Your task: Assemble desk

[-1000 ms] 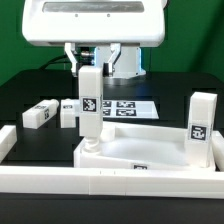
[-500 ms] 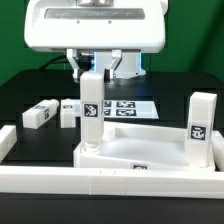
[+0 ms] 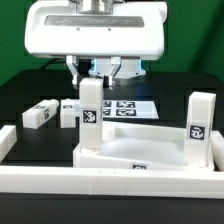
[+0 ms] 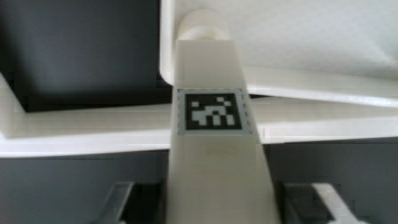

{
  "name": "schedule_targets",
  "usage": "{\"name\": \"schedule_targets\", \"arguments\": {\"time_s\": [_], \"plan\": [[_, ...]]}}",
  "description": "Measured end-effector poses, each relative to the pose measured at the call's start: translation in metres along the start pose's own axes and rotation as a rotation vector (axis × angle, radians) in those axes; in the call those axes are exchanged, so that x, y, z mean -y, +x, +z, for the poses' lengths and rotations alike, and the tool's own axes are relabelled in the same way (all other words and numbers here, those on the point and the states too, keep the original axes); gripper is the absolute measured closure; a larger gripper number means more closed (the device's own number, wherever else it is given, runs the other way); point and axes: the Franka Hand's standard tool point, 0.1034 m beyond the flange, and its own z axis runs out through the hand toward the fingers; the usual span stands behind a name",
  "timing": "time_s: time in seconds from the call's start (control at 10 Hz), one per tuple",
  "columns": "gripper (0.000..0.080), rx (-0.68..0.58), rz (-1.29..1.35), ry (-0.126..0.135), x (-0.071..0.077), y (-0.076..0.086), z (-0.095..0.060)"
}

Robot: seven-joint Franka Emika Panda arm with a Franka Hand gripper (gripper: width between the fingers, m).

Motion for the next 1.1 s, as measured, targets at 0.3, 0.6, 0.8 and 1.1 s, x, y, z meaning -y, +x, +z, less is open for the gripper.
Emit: {"name": "schedule_targets", "arguments": {"time_s": [0.3,0.6,0.8,1.1], "plan": [[0.0509,-0.044,-0.006,-0.015,-0.001,0.003,0.002],[0.0297,-0.043,-0.006,-0.015,-0.001,0.003,0.002],[0.016,-0.042,-0.011,-0.017,-0.004,0.003,0.002],[0.0151,-0.021,-0.005,0.0,-0.003,0.009,-0.008]]}}
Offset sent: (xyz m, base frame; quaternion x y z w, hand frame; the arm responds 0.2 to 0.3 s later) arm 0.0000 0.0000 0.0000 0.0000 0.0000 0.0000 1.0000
